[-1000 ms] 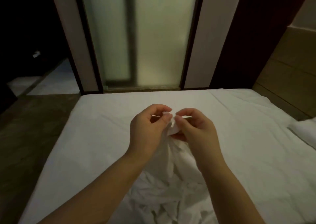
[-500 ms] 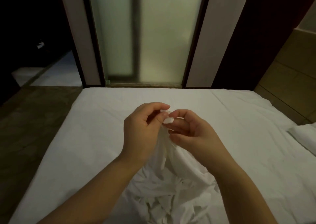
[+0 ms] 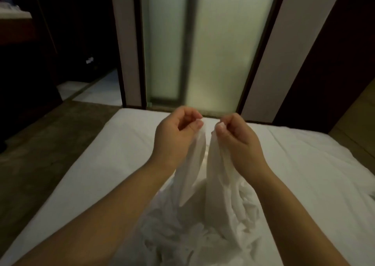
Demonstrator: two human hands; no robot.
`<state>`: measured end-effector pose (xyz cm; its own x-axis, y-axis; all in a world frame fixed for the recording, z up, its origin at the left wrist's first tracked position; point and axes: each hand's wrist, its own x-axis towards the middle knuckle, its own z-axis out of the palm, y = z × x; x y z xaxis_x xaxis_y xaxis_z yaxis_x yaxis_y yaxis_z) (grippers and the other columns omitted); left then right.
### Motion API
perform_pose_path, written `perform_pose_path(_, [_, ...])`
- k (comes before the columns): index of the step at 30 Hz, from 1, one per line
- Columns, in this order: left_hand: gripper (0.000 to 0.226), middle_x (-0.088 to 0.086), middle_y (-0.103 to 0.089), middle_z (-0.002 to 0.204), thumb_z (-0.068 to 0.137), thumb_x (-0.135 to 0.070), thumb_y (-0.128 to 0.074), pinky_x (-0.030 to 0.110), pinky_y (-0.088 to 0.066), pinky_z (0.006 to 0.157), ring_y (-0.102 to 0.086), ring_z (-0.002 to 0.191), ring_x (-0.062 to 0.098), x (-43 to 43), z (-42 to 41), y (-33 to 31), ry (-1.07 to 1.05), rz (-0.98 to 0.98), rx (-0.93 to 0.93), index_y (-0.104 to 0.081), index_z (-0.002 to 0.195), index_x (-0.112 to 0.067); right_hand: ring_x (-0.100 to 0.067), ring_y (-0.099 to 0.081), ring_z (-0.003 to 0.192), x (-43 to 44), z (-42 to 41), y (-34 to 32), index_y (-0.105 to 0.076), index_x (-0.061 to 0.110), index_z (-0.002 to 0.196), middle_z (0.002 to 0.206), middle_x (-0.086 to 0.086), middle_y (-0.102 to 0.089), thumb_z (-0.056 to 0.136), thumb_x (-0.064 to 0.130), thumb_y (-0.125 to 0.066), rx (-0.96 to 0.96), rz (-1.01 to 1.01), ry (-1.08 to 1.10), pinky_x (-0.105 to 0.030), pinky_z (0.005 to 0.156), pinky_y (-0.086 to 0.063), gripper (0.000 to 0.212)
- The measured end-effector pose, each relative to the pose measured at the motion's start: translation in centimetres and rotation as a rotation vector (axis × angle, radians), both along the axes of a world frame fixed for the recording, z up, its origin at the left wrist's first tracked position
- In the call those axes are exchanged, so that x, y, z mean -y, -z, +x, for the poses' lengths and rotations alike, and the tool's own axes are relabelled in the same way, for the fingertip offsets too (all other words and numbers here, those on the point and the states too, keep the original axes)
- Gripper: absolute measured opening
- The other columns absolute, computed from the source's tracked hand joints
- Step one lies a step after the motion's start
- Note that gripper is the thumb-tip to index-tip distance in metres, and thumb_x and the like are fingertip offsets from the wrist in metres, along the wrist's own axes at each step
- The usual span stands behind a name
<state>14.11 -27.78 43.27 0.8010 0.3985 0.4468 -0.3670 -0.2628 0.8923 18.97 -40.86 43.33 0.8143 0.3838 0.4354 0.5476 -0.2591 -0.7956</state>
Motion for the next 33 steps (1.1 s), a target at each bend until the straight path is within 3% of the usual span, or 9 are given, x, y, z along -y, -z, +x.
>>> perform_pose_path(5, [0.024, -0.008, -0.060, 0.074, 0.085, -0.001, -0.062, 0.017, -0.049, 0.069, -0.057, 0.069, -0.002, 1.0, 4.2, -6.6, 0.036, 0.095, 0.118, -0.058, 0.077, -0.023, -0.010, -0.042, 0.059, 0.2, 4.1, -5.6, -0.047, 0.017, 0.073, 0.065, 0.002, -0.045, 0.088, 0.012, -0.052, -0.063, 0.207, -0.107, -0.026, 0.059, -0.038, 0.017])
perform_pose_path(11, [0.013, -0.005, -0.062, 0.078, 0.086, -0.007, -0.063, 0.017, -0.051, 0.073, -0.059, 0.074, 0.003, 2.3, 5.9, -11.3, 0.061, 0.181, 0.202, -0.059, 0.084, -0.019, -0.006, -0.037, 0.046, 1.9, 5.7, -10.8, -0.054, 0.016, 0.092, 0.049, 0.010, -0.043, 0.096, 0.004, -0.044, -0.060, 0.355, -0.357, -0.020, 0.048, -0.033, 0.017])
perform_pose_path(14, [0.012, 0.002, -0.062, 0.082, 0.086, -0.007, -0.063, 0.026, -0.054, 0.076, -0.062, 0.080, 0.015, 2.4, 6.0, -11.3, 0.097, 0.160, 0.185, -0.057, 0.085, -0.018, -0.005, -0.039, 0.046, 1.8, 6.0, -10.8, -0.060, 0.019, 0.091, 0.050, 0.010, -0.048, 0.091, 0.025, -0.053, 0.007, 0.251, -0.262, -0.022, 0.048, -0.034, 0.009])
perform_pose_path(16, [0.015, 0.005, -0.061, 0.082, 0.086, -0.004, -0.062, 0.029, -0.056, 0.076, -0.061, 0.079, 0.017, 2.0, 6.1, -11.0, 0.124, 0.127, 0.182, -0.056, 0.086, -0.017, -0.001, -0.042, 0.044, 1.4, 6.1, -10.3, -0.062, 0.019, 0.094, 0.049, 0.010, -0.053, 0.082, 0.040, -0.056, 0.008, 0.131, -0.199, -0.020, 0.049, -0.035, 0.024])
perform_pose_path(19, [0.015, 0.007, -0.058, 0.081, 0.086, -0.001, -0.060, 0.031, -0.055, 0.074, -0.058, 0.076, 0.017, 0.9, 6.5, -10.7, 0.160, 0.109, 0.153, -0.056, 0.086, -0.015, -0.005, -0.038, 0.043, 0.5, 6.4, -9.9, -0.066, 0.003, 0.090, 0.050, 0.004, -0.047, 0.076, 0.045, -0.053, -0.055, 0.083, -0.212, -0.024, 0.047, -0.033, 0.047])
perform_pose_path(24, [0.008, 0.002, -0.062, 0.081, 0.094, -0.015, -0.051, 0.032, -0.056, 0.069, -0.062, 0.079, 0.020, -1.0, 7.3, -8.3, 0.362, -0.058, 0.056, -0.050, 0.094, -0.023, -0.006, -0.034, 0.044, -1.2, 6.8, -9.7, -0.061, -0.006, 0.077, 0.051, 0.002, -0.041, 0.085, 0.033, -0.060, -0.035, 0.105, -0.147, -0.021, 0.046, -0.030, 0.039])
perform_pose_path(26, [0.006, 0.007, -0.064, 0.093, 0.095, -0.022, -0.047, 0.039, -0.056, 0.077, -0.064, 0.089, 0.028, -1.6, 7.5, -7.2, 0.429, -0.075, -0.001, -0.047, 0.099, -0.027, -0.006, -0.034, 0.044, -1.8, 7.0, -9.5, -0.058, -0.009, 0.077, 0.053, -0.001, -0.041, 0.089, 0.027, -0.059, -0.048, 0.150, -0.133, -0.020, 0.045, -0.030, 0.038])
perform_pose_path(29, [0.009, 0.010, -0.064, 0.102, 0.094, -0.025, -0.048, 0.043, -0.055, 0.084, -0.063, 0.097, 0.031, -2.3, 7.8, -6.0, 0.435, -0.045, 0.003, -0.046, 0.102, -0.029, -0.007, -0.033, 0.045, -2.5, 7.0, -9.2, -0.057, -0.007, 0.075, 0.054, -0.002, -0.040, 0.090, 0.025, -0.059, -0.046, 0.177, -0.108, -0.021, 0.046, -0.029, 0.035])
perform_pose_path(33, [0.006, 0.007, -0.065, 0.099, 0.092, -0.026, -0.052, 0.033, -0.057, 0.078, -0.064, 0.093, 0.023, -2.8, 8.4, -5.8, 0.364, -0.002, 0.043, -0.053, 0.098, -0.028, -0.002, -0.037, 0.043, -2.4, 6.9, -8.9, -0.061, 0.004, 0.072, 0.049, 0.009, -0.047, 0.091, 0.020, -0.059, -0.024, 0.177, -0.044, -0.015, 0.046, -0.032, 0.025])
